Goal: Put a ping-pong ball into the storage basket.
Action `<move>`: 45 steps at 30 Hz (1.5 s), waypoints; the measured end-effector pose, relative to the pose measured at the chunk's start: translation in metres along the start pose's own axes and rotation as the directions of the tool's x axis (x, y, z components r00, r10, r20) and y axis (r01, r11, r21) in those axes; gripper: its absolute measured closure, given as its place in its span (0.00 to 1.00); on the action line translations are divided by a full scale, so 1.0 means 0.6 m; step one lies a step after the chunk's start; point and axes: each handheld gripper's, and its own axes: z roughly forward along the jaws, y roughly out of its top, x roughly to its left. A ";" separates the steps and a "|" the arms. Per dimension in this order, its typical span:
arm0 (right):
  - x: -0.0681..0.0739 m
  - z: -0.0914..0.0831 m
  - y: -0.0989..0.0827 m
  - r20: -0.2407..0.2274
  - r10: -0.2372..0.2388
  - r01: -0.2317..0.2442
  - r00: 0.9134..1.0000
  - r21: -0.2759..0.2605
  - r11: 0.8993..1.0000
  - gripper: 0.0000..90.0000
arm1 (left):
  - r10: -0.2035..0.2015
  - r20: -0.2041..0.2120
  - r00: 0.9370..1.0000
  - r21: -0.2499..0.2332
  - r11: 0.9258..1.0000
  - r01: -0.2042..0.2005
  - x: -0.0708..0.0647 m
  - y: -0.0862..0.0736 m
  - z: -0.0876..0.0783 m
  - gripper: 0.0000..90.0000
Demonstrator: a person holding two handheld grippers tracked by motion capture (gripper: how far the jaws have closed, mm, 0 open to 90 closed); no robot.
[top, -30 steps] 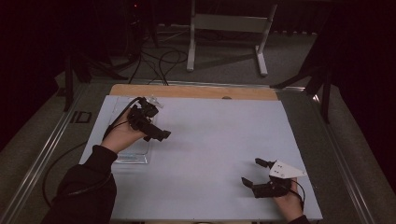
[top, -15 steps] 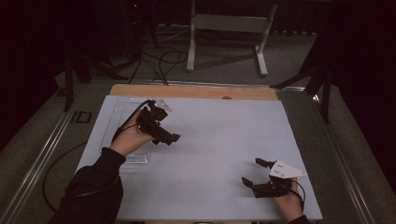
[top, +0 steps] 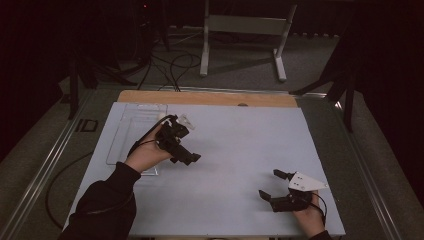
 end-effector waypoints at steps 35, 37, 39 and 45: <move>0.000 -0.001 0.000 0.001 -0.002 0.002 1.000 -0.002 1.000 0.10 | 0.114 0.138 0.984 0.052 0.991 -0.123 -0.083 -0.039 0.080 0.00; 0.000 0.000 0.000 -0.001 -0.002 0.002 1.000 0.001 1.000 0.10 | 0.113 0.140 0.984 0.052 0.991 -0.122 -0.086 -0.042 0.082 0.00; 0.000 0.000 0.000 0.000 -0.002 0.002 1.000 0.001 1.000 0.10 | 0.118 0.144 0.983 0.053 0.991 -0.126 -0.089 -0.045 0.084 0.00; 0.000 0.000 0.000 0.000 -0.001 0.001 1.000 0.002 1.000 0.10 | 0.125 0.170 0.978 0.046 0.990 -0.134 -0.100 -0.060 0.087 0.00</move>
